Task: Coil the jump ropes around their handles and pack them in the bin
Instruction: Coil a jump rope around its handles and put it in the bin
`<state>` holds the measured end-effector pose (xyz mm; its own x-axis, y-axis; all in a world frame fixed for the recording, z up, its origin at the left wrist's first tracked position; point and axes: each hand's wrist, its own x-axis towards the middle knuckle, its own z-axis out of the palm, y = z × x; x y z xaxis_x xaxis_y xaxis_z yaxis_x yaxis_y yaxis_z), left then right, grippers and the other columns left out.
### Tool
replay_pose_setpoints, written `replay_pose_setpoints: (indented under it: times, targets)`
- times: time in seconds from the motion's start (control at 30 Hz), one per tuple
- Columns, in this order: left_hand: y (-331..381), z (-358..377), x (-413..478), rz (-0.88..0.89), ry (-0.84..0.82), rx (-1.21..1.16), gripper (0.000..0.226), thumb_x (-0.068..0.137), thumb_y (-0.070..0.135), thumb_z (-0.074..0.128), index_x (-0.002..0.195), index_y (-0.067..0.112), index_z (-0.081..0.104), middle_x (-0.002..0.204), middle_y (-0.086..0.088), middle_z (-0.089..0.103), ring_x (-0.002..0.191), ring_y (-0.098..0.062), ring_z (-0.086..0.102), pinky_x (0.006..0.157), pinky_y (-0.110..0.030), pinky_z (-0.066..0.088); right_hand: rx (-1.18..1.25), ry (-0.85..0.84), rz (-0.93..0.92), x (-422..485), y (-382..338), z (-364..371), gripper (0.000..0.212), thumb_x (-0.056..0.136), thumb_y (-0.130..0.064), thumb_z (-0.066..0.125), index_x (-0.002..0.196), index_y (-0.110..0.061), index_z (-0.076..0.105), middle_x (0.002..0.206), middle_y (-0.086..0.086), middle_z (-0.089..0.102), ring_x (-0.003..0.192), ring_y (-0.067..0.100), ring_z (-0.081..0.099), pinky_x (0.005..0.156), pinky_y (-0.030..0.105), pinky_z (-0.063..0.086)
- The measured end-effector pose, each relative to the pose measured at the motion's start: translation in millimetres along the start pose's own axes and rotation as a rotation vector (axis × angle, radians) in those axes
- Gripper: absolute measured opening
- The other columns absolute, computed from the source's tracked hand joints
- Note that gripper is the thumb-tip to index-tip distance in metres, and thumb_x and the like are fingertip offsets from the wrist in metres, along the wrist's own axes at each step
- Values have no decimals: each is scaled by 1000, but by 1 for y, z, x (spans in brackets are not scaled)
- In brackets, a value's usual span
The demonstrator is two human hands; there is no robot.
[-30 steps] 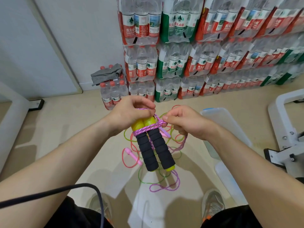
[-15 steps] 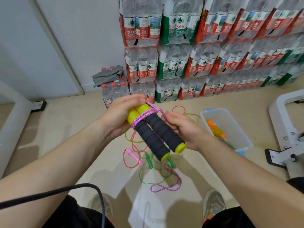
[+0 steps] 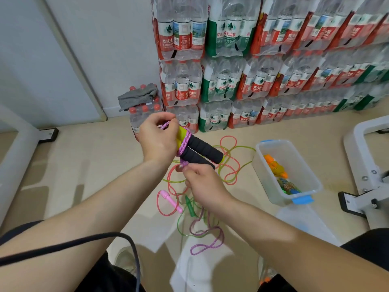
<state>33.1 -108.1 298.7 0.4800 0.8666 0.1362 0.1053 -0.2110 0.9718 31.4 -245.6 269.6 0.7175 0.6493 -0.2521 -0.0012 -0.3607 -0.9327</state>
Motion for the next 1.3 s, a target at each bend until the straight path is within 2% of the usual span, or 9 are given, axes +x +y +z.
replay_pose_setpoints:
  times: [0.1,0.27,0.43,0.53,0.7,0.87,0.97,1.13,1.3]
  targets:
    - [-2,-1,0,154,-57,117,14,88,14,67,85,28,68,83,17,67,83,-3,63,81,-22,51,-142,-26,-72,-1,-12,-11,40,102,-28,49,90,8,63,48,-6,36,47,10,30,52,32,22]
    - [-4,-7,6,182,-61,164,15,87,17,68,84,32,67,83,20,66,86,-5,64,88,-36,54,-225,-6,-148,0,-29,-31,25,98,-31,58,89,-18,78,44,-18,47,47,4,40,51,26,31]
    - [-2,-8,6,227,-83,155,17,86,18,68,84,34,66,85,19,67,89,-6,65,88,-36,55,-352,-41,-273,1,-31,-30,32,96,-35,60,81,-9,72,49,-8,47,51,7,41,53,28,33]
    - [1,-10,8,175,-227,114,16,87,13,71,83,28,68,86,14,68,85,-6,64,81,-28,55,-321,36,-271,11,-32,-47,25,89,-41,66,76,-22,75,61,-5,67,59,12,59,58,31,45]
    - [8,-14,5,22,-510,-41,7,88,8,73,89,15,72,85,0,71,74,-7,65,67,-25,55,-236,3,-315,25,-30,-79,10,87,-24,78,78,-25,76,70,-13,71,67,2,63,65,25,48]
    - [9,-17,9,-44,-609,-125,9,88,4,72,89,13,71,81,0,71,74,-11,65,64,-25,54,-102,-49,-323,27,-22,-77,16,86,-21,80,74,-29,73,67,-17,69,66,1,63,64,19,46]
    - [8,-15,7,-36,-581,-130,10,87,4,73,88,14,72,82,-1,71,75,-12,65,67,-28,54,-113,49,-321,29,-16,-72,15,79,-38,82,71,-29,72,70,-13,69,68,10,67,65,29,51]
    - [7,-13,6,-55,-549,-161,11,87,4,73,88,14,71,85,-1,72,77,-12,66,69,-30,54,-119,156,-275,34,-8,-75,50,64,-57,85,77,-19,55,73,-4,60,63,21,57,64,36,47]
    - [6,-12,3,-164,-580,-283,14,86,-1,72,90,12,69,93,-9,72,86,-21,68,79,-38,56,137,-226,-87,29,-11,-82,19,94,-24,69,110,-13,73,95,8,78,84,18,74,72,28,56]
